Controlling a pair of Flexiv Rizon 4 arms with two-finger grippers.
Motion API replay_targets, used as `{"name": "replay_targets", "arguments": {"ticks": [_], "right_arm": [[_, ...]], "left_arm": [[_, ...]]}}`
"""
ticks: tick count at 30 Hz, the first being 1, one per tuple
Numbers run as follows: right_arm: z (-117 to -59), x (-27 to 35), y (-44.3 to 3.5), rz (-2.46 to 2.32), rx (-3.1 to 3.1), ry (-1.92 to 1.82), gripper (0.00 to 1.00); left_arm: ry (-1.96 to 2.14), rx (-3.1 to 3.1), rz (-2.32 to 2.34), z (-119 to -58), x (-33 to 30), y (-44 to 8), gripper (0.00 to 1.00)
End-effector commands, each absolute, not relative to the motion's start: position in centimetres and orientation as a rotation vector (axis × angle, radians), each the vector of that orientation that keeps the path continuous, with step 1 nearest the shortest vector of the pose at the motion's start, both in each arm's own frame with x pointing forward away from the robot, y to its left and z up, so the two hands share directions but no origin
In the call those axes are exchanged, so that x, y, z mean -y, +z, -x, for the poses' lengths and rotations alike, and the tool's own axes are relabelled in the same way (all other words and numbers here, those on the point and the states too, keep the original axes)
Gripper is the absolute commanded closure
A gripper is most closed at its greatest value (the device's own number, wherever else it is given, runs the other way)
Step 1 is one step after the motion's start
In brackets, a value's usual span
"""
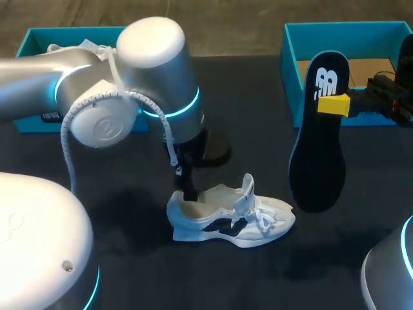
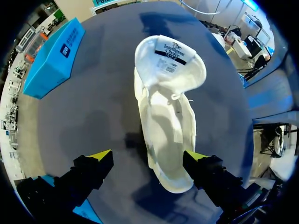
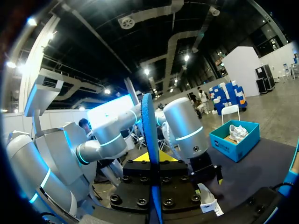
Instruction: Take the shoe out of the shoebox, open the shoe tongue, remove and reinsert the insole, then place the shoe into the shoebox
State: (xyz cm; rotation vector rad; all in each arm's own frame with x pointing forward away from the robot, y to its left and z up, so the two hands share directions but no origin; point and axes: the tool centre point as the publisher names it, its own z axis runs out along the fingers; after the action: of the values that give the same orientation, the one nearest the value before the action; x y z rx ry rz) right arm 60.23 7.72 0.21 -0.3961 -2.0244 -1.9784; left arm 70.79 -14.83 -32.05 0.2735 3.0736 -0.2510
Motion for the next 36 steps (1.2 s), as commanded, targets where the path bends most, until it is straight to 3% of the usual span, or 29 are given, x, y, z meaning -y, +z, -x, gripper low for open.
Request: {"name": "replay_targets", "arguments": {"ticks": [1, 27, 29, 30, 32, 36], "right_arm": [[-60.3, -7.9, 0.2, 0.397, 2.025, -1.977, 1.0], [-60.3, -7.9, 0.2, 0.397, 2.025, -1.977, 1.0], [-60.3, -7.9, 0.2, 0.397, 2.025, -1.977, 1.0], [-60.3, -7.9, 0.2, 0.397, 2.025, -1.977, 1.0], [-60.3, -7.9, 0.2, 0.397, 2.025, -1.977, 1.0], [-60.3, -7.9, 0.2, 0.397, 2.025, -1.977, 1.0]], "left_arm": [[-0.262, -3.094, -0.289, -71.3, 16.8, -33.0, 0.0], [-0.241, -3.173, -0.267, -71.1, 20.4, -37.8, 0.0], [-0.237, -3.18, -0.261, -71.2, 20.5, -38.1, 0.07], [-0.234, -3.181, -0.258, -71.2, 20.6, -38.2, 0.16], [-0.23, -3.186, -0.249, -71.2, 20.7, -38.5, 0.48], [-0.229, -3.19, -0.243, -71.2, 20.7, -38.7, 0.6]]}}
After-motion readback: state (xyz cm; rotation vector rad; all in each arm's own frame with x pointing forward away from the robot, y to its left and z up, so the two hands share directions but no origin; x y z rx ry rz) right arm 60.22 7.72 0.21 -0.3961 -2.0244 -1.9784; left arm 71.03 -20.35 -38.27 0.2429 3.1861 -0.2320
